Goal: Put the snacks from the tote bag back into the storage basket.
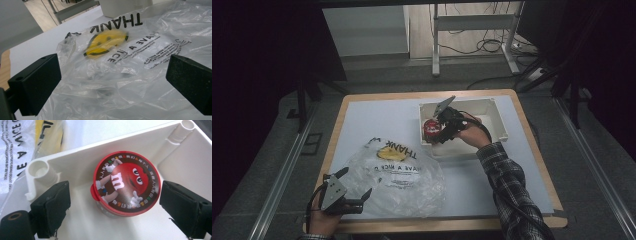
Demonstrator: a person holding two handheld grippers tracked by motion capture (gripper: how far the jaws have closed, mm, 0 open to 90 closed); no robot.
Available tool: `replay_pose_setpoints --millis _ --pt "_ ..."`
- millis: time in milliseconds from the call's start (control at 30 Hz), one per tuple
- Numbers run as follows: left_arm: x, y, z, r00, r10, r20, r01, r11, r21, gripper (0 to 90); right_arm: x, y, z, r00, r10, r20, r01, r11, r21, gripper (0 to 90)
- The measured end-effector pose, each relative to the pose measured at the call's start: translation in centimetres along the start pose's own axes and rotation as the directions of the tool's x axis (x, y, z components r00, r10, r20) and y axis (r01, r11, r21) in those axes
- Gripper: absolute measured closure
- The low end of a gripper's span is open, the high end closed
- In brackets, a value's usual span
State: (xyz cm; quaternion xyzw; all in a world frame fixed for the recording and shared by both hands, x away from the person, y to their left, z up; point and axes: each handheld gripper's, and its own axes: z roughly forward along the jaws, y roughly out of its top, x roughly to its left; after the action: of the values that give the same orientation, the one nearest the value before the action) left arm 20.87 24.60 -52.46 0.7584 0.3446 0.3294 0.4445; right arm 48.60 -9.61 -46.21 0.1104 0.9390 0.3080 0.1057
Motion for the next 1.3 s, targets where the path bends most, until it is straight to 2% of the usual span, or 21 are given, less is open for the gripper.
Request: replay_pose_setpoints --millis 200,300,567,667,767,1100,1300 --pt "0.0 0.0 0.0 1.0 0.0 0.0 0.0 1.0 0.001 0.0 0.3 -0.1 -0.4 0.9998 0.017 -0.009 -0.017 1.0 -0.016 10.2" --pt "0.0 0.0 0.0 1.0 0.0 0.0 0.0 1.0 0.001 0.0 0.2 -0.2 -0.7 0.9989 0.037 -0.029 -0.038 0.999 -0.031 10.2" --pt "0.0 0.0 0.0 1.0 0.009 -0.001 -0.009 0.9999 0.008 0.0 0.5 -0.5 -1.5 0.9976 0.061 -0.032 -0.063 0.997 -0.051 10.2" --pt "0.0 0.0 0.0 1.0 0.006 -0.001 -0.006 1.0 0.006 0.0 0.6 -0.7 -1.6 0.995 0.076 -0.064 -0.08 0.995 -0.058 10.3" --pt "0.0 0.0 0.0 1.0 0.007 -0.001 -0.007 1.0 0.006 0.0 0.7 -0.9 -1.8 0.9938 0.085 -0.072 -0.09 0.994 -0.062 10.3" --pt "-0.1 0.0 0.1 1.0 0.004 -0.001 -0.004 1.0 0.003 0.0 0.8 -1.4 -2.5 0.9886 0.11 -0.103 -0.12 0.989 -0.089 11.0" --pt "-0.1 0.0 0.1 1.0 0.004 -0.002 -0.004 1.0 0.002 0.0 1.0 -1.7 -2.6 0.9882 0.114 -0.102 -0.123 0.988 -0.089 11.1"
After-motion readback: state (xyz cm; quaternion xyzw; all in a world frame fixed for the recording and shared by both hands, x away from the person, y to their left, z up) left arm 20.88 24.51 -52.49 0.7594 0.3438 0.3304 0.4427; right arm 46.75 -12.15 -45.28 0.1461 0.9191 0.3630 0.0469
